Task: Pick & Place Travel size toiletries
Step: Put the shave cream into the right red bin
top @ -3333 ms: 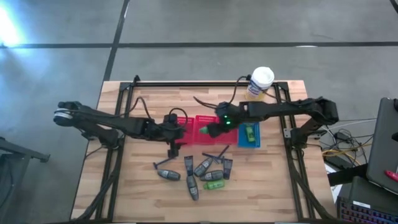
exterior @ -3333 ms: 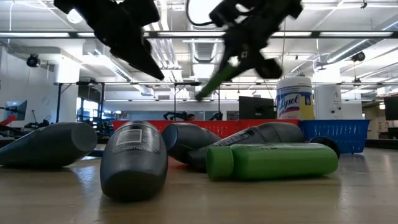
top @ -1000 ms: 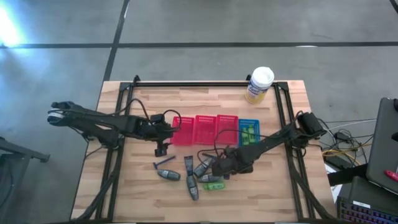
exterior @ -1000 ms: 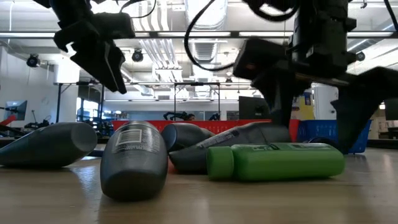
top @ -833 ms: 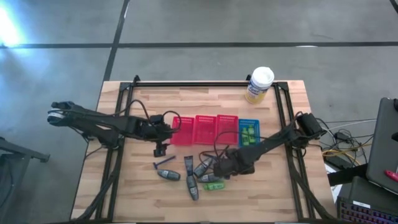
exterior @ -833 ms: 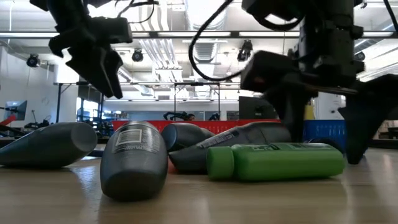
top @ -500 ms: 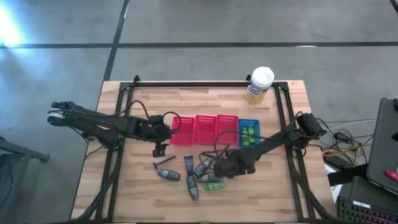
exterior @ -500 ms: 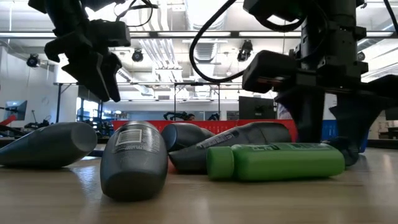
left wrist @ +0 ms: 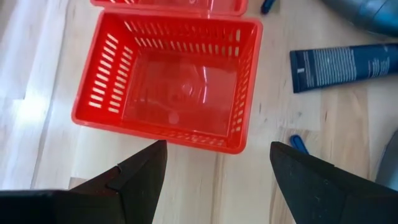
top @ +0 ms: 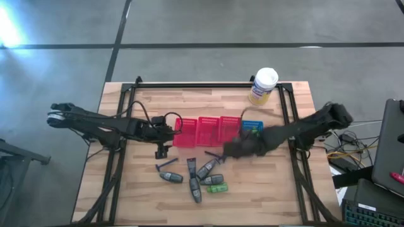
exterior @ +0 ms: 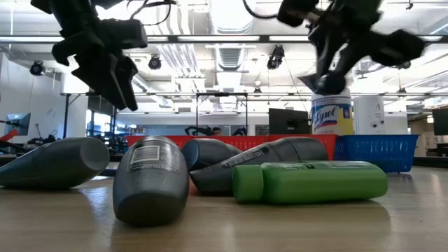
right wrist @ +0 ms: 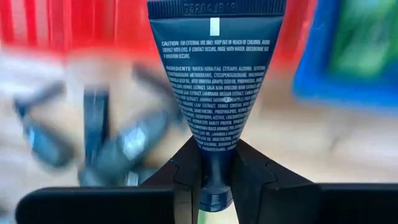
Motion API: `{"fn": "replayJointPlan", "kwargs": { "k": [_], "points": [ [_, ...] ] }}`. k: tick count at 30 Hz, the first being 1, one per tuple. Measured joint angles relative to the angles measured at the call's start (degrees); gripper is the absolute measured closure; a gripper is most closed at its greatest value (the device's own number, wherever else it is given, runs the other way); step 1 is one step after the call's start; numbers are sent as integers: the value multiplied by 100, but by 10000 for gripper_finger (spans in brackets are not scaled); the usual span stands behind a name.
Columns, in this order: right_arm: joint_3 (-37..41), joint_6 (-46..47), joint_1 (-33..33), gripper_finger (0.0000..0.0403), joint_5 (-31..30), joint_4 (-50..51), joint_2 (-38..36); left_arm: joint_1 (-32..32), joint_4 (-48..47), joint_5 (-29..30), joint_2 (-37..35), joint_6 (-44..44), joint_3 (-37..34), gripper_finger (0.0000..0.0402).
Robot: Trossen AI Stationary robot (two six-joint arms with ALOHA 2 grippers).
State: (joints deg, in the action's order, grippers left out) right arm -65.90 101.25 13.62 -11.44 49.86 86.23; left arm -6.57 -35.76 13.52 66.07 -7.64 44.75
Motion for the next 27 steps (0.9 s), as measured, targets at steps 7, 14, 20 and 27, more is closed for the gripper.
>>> {"fn": "replayJointPlan", "kwargs": {
  "k": [7,14,20,27],
  "points": [
    [527,-1552,-1707,320,808,-828,44,0,427,-578,10,94,-17,113],
    [550,-2117,-2026,233,962,-804,221,-79,1465,-1168,166,1238,-262,113],
    [527,-2161,-1906,166,533,-815,-79,-97,2158,-1792,634,2914,-420,113],
    [526,-1874,-1455,112,482,-635,-473,-175,2949,-2632,1768,4431,-203,124]
  ]
}}
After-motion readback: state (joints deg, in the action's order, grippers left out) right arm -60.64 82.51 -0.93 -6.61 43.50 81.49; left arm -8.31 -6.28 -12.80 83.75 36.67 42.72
